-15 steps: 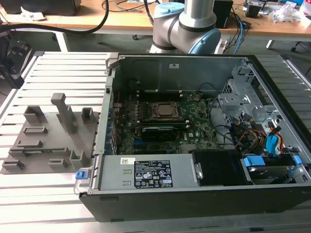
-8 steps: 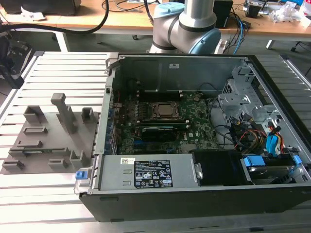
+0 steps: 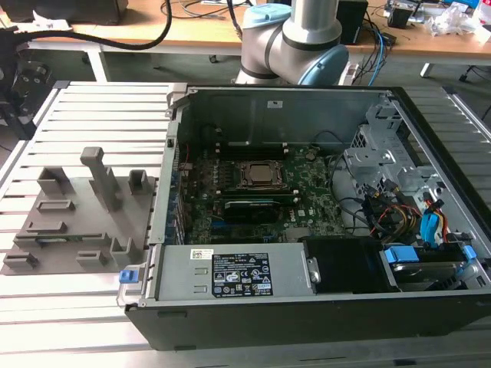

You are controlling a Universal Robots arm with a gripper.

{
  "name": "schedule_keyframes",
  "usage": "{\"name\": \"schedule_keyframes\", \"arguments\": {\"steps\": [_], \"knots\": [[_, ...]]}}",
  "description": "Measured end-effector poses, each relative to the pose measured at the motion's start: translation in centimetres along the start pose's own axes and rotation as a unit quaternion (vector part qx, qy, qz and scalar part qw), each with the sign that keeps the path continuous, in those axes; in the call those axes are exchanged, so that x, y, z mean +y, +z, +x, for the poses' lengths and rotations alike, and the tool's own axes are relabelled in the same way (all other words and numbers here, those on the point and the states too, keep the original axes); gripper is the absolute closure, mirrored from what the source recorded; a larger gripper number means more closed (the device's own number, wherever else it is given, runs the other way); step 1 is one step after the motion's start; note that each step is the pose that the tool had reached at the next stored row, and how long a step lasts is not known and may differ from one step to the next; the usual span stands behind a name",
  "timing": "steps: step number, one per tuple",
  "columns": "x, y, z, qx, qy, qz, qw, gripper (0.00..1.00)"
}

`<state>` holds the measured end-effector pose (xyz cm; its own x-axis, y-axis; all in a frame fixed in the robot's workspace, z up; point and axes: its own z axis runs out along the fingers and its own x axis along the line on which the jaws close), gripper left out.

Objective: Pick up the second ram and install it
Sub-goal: 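Pick up the second ram and move it above second insertion slot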

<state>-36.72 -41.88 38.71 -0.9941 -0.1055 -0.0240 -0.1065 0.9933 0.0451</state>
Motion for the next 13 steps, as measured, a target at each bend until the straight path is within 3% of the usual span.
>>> {"name": "schedule_keyframes", "arguments": {"steps": [2,3,5,6,8,10,11,13], "knots": [[0.0,0.0,0.0,0.001,-0.022,-0.0005,0.9998,0.89],[0.0,0.0,0.0,0.002,-0.044,-0.0011,0.999,0.89],[0.0,0.0,0.0,0.0029,-0.063,-0.0015,0.998,0.89],[0.0,0.0,0.0,0.0043,-0.095,-0.0023,0.9954,0.89],[0.0,0.0,0.0,0.0061,-0.134,-0.0032,0.991,0.89],[0.0,0.0,0.0,0.0069,-0.152,-0.0036,0.9884,0.89],[0.0,0.0,0.0,0.0076,-0.168,-0.004,0.9857,0.89],[0.0,-0.01,0.0,0.0093,-0.205,-0.0049,0.9787,0.89]]}}
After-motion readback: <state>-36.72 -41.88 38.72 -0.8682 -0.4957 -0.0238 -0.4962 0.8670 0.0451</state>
